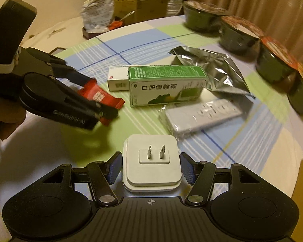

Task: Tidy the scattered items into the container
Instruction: 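Grasp the red candy packet with the left gripper while the right grasps the white plug, then carry the red packet with the left gripper and the plug with the right to the cardboard box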

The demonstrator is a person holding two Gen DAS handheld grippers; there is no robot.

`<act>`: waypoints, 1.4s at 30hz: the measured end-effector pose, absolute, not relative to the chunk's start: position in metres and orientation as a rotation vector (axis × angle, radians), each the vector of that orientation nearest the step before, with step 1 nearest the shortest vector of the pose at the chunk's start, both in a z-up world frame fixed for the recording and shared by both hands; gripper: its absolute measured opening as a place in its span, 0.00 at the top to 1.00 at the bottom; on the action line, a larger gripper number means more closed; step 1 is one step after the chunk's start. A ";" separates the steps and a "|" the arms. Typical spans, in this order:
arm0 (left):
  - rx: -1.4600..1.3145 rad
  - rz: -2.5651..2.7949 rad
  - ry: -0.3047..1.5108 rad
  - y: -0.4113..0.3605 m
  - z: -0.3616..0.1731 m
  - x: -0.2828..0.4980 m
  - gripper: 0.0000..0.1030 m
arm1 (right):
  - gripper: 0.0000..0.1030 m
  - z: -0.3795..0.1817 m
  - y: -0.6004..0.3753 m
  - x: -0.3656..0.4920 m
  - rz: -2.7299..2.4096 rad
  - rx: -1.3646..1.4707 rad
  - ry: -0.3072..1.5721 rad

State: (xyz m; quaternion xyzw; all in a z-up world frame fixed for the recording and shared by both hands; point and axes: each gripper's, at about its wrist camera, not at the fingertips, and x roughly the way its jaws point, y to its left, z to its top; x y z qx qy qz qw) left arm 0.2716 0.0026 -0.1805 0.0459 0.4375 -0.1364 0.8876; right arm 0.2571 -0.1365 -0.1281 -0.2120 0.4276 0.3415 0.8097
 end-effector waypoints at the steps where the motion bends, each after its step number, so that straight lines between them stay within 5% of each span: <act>1: 0.094 -0.294 0.915 0.003 -0.179 0.270 0.62 | 0.38 -0.127 -0.138 0.254 0.726 -0.448 0.915; 9: 0.102 -0.418 0.965 -0.005 -0.170 0.228 0.86 | 0.38 -0.120 -0.157 0.226 0.685 -0.383 0.941; 42: 0.136 -0.463 0.895 -0.029 -0.080 0.137 0.88 | 0.38 -0.040 -0.202 0.132 0.561 -0.244 0.856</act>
